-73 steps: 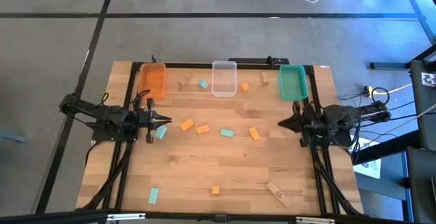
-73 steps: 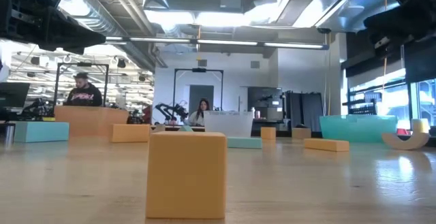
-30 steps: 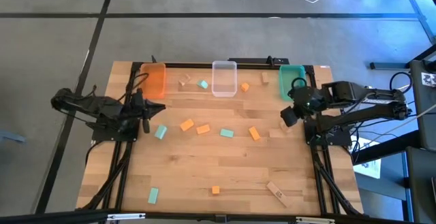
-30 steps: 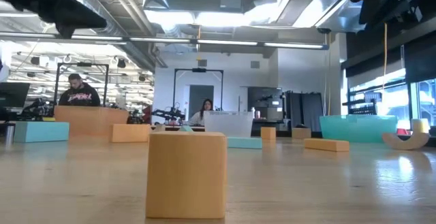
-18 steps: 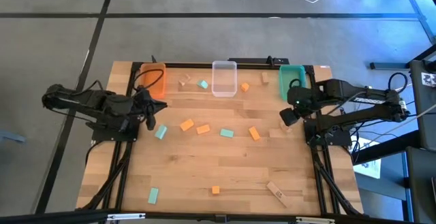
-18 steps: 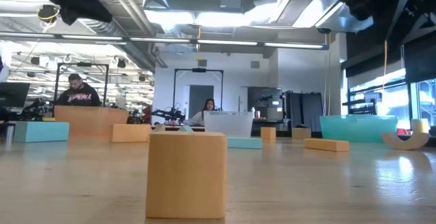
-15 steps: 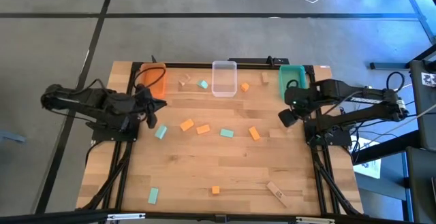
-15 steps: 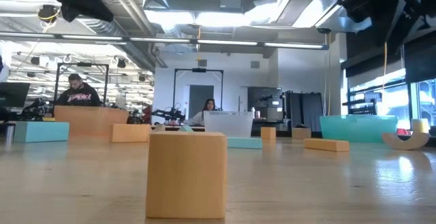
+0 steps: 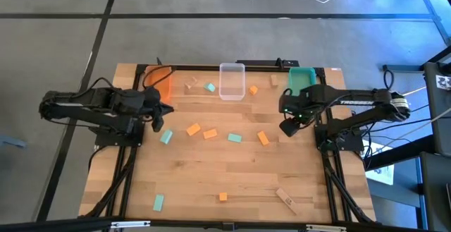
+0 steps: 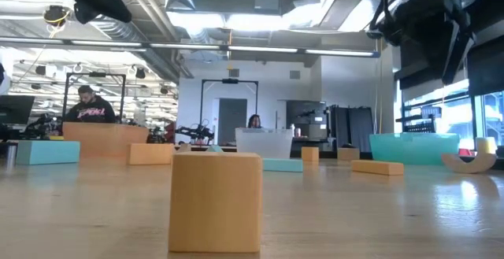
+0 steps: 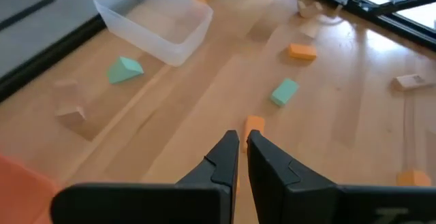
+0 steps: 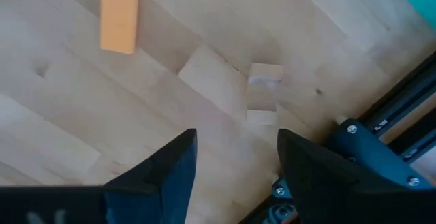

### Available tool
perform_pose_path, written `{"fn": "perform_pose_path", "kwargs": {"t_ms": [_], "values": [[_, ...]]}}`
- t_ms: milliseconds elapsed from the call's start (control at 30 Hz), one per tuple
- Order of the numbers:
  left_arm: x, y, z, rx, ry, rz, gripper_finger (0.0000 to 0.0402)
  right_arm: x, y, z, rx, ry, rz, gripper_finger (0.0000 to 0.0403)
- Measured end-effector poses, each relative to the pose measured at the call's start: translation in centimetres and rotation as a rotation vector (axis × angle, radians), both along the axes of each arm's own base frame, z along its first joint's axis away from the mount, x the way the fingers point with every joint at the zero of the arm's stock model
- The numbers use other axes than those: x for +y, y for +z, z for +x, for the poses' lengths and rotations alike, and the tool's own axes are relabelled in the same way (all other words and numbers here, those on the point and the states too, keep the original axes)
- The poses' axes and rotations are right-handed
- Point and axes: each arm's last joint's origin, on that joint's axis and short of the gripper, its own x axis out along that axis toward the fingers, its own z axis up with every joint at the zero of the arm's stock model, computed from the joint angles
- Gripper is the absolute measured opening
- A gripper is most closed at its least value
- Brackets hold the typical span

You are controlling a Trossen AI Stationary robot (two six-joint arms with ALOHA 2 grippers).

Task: Sort & place blocks by color
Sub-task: Put the brown block into the blue bin

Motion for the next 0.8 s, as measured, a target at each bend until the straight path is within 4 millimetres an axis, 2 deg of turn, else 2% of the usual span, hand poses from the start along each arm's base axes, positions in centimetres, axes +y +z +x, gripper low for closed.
{"fn": "perform_pose_path", "kwargs": {"t_ms": [167, 300, 567, 800], "values": [[0.3, 0.0, 0.7, 0.040, -0.037, -0.048, 0.0025, -0.3, -1.4, 0.7, 0.065, 0.010, 0.015, 0.0204], [0.5, 1.2, 1.5, 0.038, -0.062, -0.020, 0.0025, -0.8, -3.5, 0.3, 0.102, -0.012, 0.085, 0.0204], [0.9, 4.0, 2.3, 0.031, -0.082, 0.057, 0.0025, -1.6, -7.1, -0.4, 0.088, -0.023, 0.088, 0.0204], [1.2, 4.8, 3.3, 0.053, -0.089, 0.088, 0.0025, -1.9, -9.1, -1.2, 0.094, -0.049, 0.091, 0.0204]]}}
